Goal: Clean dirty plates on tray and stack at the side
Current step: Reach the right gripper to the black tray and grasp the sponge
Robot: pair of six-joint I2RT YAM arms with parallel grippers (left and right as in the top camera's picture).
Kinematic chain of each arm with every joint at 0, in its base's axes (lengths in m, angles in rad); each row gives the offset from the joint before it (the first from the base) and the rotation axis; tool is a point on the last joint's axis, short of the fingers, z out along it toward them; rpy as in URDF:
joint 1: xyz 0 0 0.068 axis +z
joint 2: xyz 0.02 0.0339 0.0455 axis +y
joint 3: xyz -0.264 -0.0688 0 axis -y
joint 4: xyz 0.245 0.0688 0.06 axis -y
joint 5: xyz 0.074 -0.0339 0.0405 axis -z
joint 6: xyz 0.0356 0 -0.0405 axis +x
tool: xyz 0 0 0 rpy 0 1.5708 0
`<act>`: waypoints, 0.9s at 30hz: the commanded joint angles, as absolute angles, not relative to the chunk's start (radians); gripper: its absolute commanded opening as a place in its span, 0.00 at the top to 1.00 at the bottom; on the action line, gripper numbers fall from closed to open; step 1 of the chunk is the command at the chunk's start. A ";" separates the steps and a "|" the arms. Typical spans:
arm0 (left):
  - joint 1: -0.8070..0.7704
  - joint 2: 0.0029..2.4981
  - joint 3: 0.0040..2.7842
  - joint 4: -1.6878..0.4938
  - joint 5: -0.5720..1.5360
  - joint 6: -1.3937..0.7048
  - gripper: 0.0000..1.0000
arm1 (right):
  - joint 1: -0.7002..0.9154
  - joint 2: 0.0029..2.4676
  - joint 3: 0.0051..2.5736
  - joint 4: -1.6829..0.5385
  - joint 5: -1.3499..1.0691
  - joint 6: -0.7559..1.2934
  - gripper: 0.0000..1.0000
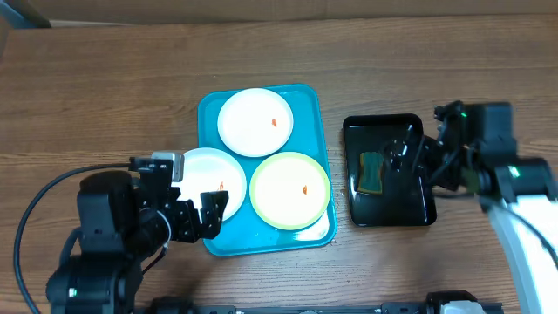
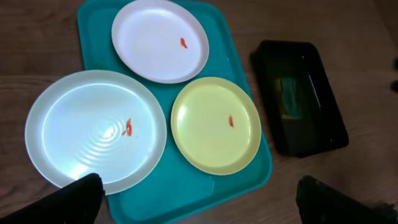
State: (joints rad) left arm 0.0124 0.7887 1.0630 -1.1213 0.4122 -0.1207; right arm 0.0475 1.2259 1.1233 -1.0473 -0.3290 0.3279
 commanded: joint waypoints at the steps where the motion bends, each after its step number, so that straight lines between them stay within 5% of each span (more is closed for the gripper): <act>1: 0.006 0.815 1.080 -1.121 0.477 -0.135 0.00 | 0.053 1.354 1.110 -1.045 -0.245 0.314 0.14; 6: 0.006 0.829 1.080 -1.118 0.519 -0.134 0.00 | 0.140 1.560 1.110 -1.003 -0.216 0.314 0.44; 16: 0.006 0.829 1.080 -1.137 0.517 -0.134 0.00 | 0.250 1.766 1.110 -0.904 0.035 0.485 0.48; 23: 0.006 0.829 1.080 -1.137 0.517 -0.134 0.00 | 0.250 1.803 1.078 -0.828 0.032 0.503 0.61; 27: 0.006 0.829 1.080 -1.137 0.517 -0.134 0.00 | 0.250 1.803 1.040 -0.787 0.025 0.503 0.77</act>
State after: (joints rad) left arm 0.0124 0.8322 1.0630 -1.1370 0.4976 -0.1280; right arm 0.2504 1.7985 1.0756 -0.7998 -0.0002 0.4854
